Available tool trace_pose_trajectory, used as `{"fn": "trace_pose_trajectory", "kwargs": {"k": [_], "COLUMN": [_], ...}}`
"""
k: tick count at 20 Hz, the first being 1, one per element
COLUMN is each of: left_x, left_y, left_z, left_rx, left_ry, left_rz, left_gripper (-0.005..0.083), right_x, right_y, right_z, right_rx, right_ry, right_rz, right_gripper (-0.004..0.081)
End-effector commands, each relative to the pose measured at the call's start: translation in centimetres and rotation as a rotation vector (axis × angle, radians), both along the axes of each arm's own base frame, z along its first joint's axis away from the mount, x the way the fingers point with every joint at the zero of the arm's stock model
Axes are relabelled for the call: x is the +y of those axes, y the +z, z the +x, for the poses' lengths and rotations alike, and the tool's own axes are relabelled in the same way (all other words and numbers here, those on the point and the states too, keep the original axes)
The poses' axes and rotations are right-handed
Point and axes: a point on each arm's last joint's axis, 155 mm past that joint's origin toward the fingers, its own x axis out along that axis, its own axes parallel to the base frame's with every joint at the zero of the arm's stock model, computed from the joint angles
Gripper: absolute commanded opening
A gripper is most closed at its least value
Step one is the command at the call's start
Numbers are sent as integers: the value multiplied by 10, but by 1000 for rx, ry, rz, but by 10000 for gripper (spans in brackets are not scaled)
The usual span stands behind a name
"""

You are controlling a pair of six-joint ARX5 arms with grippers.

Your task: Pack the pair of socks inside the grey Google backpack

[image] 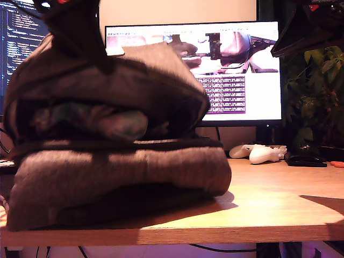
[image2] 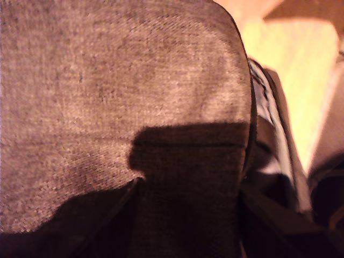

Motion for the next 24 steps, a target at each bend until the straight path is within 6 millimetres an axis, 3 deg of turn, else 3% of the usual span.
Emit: {"fn": "trace_pose_trajectory", "kwargs": {"k": [1,4,10,11,12,14,15,18,21,24], "left_x": [-6,-8,-7,-7,-9,-15,-18,-16,-8,18], "left_y": [15,23,44,48,51,60,67,87,98,103], "left_z": [-1,-13,-7,-4,-1,6,13,37,54,75], "left_rx": [-13,13,-1,-18,-31,-64,-79,-136,-138,-175], "left_ry": [-8,-28,49,60,66,69,97,162,199,286], "left_rz": [-21,-14,-52,-62,-76,-111,-152,-250,-335,-378], "left_gripper": [497,590,566,507,380,-46,-3,-24,-24,-24], "right_x": [0,4,5,5,5,0,-4,-16,-30,-61], "right_y": [0,0,6,7,5,-4,-10,-18,3,12], "right_z": [0,-3,-1,0,1,7,12,32,50,61], "right_rx": [-5,-2,-18,-16,-9,15,28,34,-35,-51], "right_ry": [3,28,24,19,13,-17,-38,-94,-136,-235], "right_rz": [5,12,31,42,43,27,17,15,89,147], "right_gripper": [-13,-13,-13,-13,-13,-13,-13,-13,-13,-13]}}
